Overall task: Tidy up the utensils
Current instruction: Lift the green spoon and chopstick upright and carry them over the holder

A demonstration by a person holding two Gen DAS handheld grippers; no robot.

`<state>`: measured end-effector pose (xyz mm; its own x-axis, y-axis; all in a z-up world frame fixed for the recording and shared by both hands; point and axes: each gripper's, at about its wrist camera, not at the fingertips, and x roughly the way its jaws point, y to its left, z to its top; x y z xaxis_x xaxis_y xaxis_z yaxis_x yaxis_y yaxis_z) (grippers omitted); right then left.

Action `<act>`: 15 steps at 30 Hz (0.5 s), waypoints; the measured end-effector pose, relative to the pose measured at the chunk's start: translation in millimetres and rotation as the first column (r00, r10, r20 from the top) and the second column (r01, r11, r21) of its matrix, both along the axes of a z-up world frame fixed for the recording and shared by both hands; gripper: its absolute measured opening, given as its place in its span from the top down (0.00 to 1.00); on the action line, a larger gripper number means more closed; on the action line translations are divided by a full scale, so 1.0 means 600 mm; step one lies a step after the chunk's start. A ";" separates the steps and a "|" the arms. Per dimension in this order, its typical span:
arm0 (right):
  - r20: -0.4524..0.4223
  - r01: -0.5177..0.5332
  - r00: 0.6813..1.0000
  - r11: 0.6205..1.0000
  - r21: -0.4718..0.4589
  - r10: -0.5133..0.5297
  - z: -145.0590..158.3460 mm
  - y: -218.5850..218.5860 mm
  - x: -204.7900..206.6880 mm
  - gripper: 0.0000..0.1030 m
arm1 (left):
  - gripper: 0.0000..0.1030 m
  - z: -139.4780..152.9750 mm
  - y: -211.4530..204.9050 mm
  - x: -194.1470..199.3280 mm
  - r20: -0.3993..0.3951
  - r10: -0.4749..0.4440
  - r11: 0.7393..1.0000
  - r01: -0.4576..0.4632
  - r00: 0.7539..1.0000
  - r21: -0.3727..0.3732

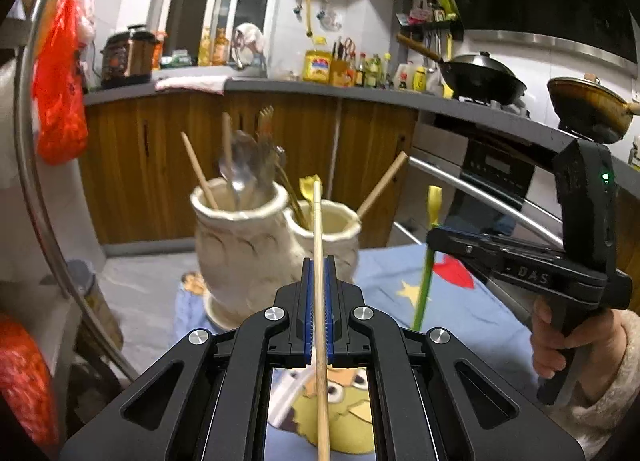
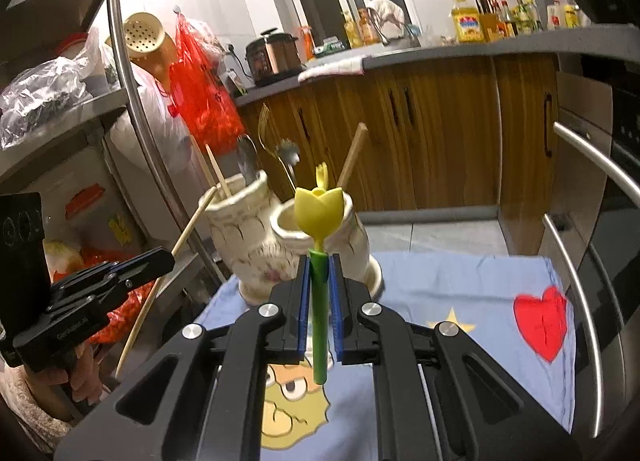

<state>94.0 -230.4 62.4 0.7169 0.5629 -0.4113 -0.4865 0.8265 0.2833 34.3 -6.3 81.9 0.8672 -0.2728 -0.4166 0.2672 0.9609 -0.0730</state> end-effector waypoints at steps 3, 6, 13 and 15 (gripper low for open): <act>0.027 -0.007 1.000 1.000 0.016 0.006 0.020 0.008 0.012 0.91 | 0.95 0.023 0.020 0.012 0.033 0.004 1.000 -0.004 0.999 -0.024; 0.061 -0.013 0.998 1.000 0.018 0.012 0.042 0.017 0.024 0.91 | 0.95 0.054 0.036 0.030 0.082 0.006 0.999 -0.002 0.997 -0.041; 0.144 -0.011 0.990 1.000 0.023 0.008 0.088 0.039 0.057 0.91 | 0.95 0.113 0.062 0.099 0.201 -0.047 0.985 0.079 0.978 -0.152; 0.153 -0.007 0.988 1.000 0.030 0.003 0.095 0.041 0.070 0.91 | 0.95 0.121 0.062 0.122 0.226 -0.051 0.981 0.092 0.973 -0.172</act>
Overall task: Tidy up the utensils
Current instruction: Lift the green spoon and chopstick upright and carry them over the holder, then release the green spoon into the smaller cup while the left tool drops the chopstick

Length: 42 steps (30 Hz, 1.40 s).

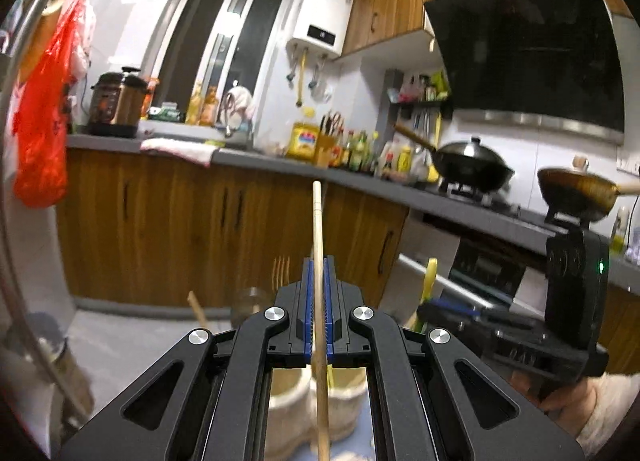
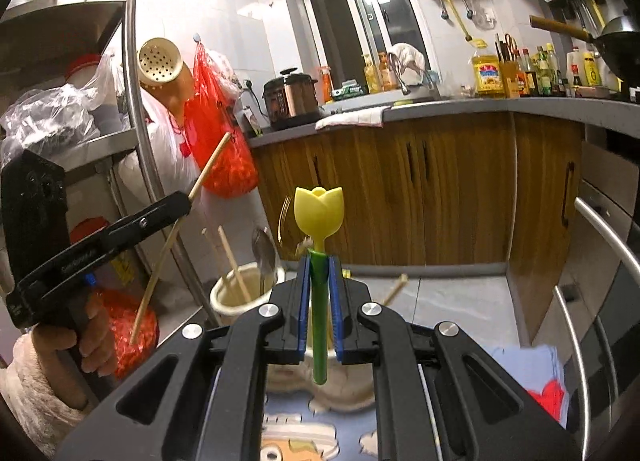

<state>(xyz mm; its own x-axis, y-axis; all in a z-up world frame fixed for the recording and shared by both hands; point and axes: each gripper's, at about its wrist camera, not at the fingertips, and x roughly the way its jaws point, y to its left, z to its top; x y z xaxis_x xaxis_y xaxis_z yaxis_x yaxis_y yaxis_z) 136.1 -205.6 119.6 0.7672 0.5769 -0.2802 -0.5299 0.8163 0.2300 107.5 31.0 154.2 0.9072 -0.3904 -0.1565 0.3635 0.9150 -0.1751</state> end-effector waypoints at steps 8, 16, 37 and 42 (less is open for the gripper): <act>0.044 0.039 0.998 0.999 0.025 -0.040 0.013 0.003 0.043 0.91 | 0.95 0.006 -0.039 0.048 0.113 0.035 0.999 -0.039 0.993 0.037; 0.085 0.039 0.996 0.999 -0.013 -0.038 -0.015 0.026 0.059 0.91 | 0.95 -0.028 -0.056 0.078 0.217 0.113 0.988 -0.133 0.970 0.079; 0.175 0.001 0.984 0.996 -0.091 0.015 -0.033 0.056 0.044 0.91 | 0.95 -0.072 -0.050 0.067 0.283 0.147 0.971 -0.192 0.948 0.140; 0.197 -0.015 0.979 0.975 -0.220 0.060 -0.058 0.090 0.032 0.91 | 0.95 -0.084 -0.050 0.057 0.271 0.128 0.970 -0.176 0.954 0.165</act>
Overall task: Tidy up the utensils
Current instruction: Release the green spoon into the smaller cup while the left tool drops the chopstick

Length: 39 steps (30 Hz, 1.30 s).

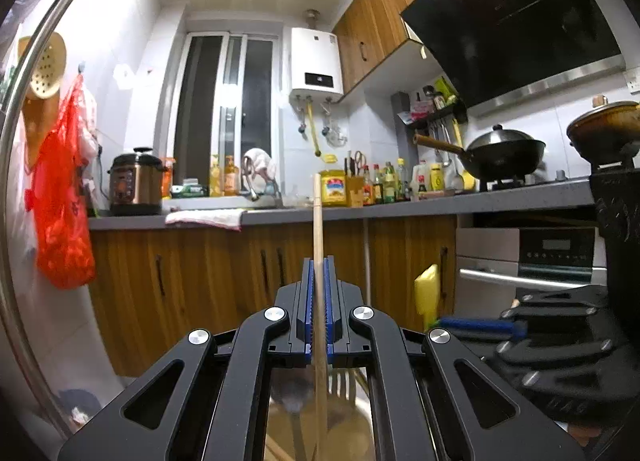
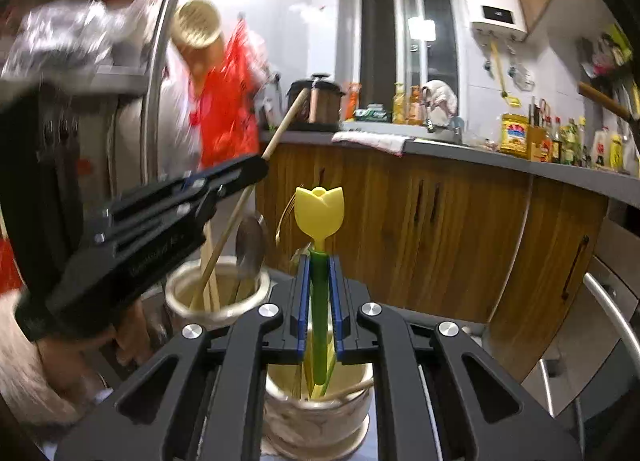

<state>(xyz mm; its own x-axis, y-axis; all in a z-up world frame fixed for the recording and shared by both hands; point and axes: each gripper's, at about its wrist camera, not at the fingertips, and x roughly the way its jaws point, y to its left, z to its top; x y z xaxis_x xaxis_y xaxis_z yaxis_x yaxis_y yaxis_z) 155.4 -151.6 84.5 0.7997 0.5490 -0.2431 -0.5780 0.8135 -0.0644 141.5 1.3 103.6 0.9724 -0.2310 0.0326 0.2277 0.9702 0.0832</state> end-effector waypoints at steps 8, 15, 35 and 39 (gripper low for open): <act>-0.173 -0.027 0.985 1.000 0.006 0.028 -0.035 -0.005 0.039 0.91 | 0.95 -0.019 0.014 -0.006 -0.146 -0.020 1.000 0.019 0.989 -0.012; -0.268 -0.022 0.963 1.000 0.022 0.027 -0.053 -0.012 0.053 0.91 | 0.95 -0.029 0.017 -0.015 -0.289 -0.025 1.000 0.023 0.957 -0.011; -0.257 0.000 0.966 0.999 -0.038 -0.010 -0.026 -0.007 0.004 0.74 | 0.62 -0.017 0.025 -0.037 -0.409 -0.008 1.000 0.001 0.912 -0.019; -0.256 0.034 0.966 0.998 -0.053 -0.046 -0.011 -0.026 -0.032 0.71 | 0.61 0.006 0.030 -0.074 -0.399 0.017 1.000 -0.025 0.917 -0.014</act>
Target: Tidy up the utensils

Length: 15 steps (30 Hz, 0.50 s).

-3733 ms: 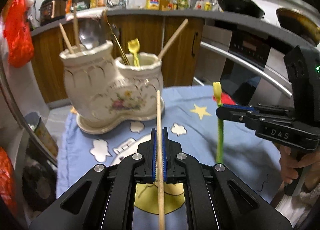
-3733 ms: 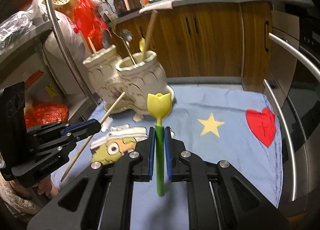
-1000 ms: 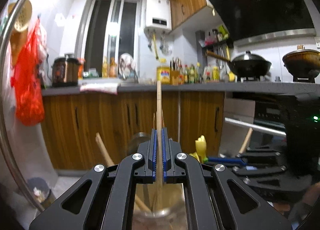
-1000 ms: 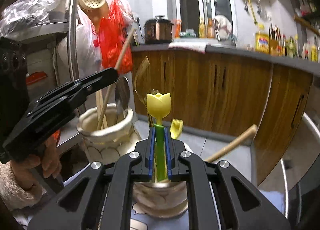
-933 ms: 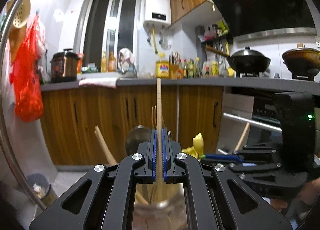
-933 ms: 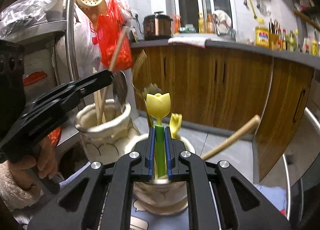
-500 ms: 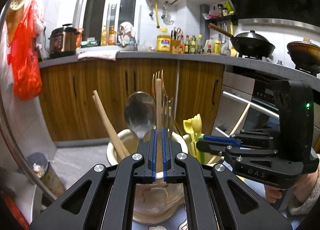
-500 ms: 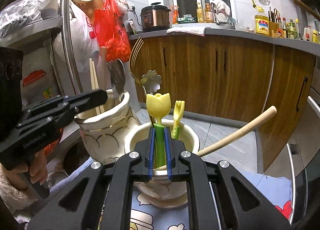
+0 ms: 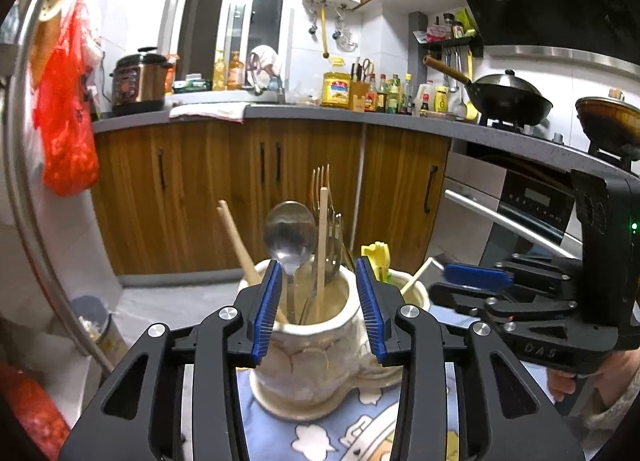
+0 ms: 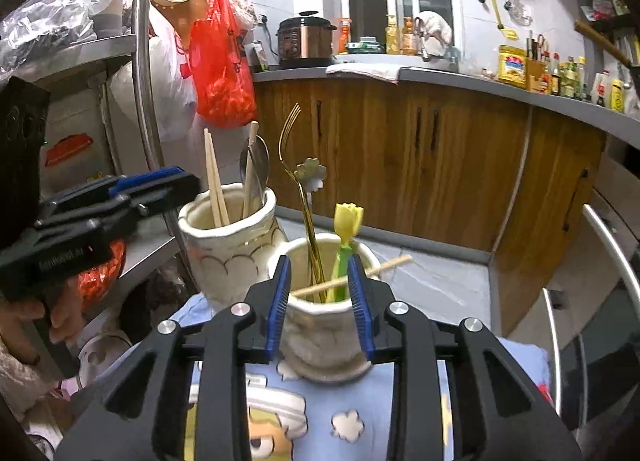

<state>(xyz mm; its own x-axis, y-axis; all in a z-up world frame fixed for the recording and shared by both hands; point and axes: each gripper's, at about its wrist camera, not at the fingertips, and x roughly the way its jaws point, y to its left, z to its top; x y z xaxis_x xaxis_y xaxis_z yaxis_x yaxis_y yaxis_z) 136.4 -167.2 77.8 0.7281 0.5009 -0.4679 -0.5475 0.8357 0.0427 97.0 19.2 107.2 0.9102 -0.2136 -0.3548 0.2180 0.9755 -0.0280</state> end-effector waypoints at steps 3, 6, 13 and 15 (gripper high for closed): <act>-0.020 0.022 1.000 1.000 0.011 -0.022 0.012 -0.016 -0.029 0.71 | 0.61 0.013 -0.001 -0.030 0.000 0.013 1.000 -0.013 1.000 0.009; -0.041 0.039 0.998 0.999 0.016 -0.038 0.018 -0.023 -0.058 0.71 | 0.60 0.020 -0.002 -0.058 -0.014 0.024 1.000 -0.024 1.000 0.001; -0.116 0.091 0.990 0.992 0.085 -0.081 -0.007 -0.032 -0.095 0.64 | 0.46 -0.023 -0.010 -0.104 -0.056 0.079 0.996 -0.081 0.995 -0.031; -0.131 0.114 0.986 0.988 0.105 -0.100 -0.022 -0.038 -0.097 0.62 | 0.38 -0.041 -0.012 -0.105 -0.065 0.088 0.995 -0.090 0.994 -0.031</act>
<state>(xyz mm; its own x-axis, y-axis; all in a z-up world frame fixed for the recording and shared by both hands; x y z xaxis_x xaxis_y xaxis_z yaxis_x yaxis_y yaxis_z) 78.2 -190.2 64.6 0.7195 0.4777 -0.5041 -0.4395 0.8752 0.2020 33.8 12.2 82.8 0.9019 -0.1456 -0.4067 0.1270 0.9893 -0.0724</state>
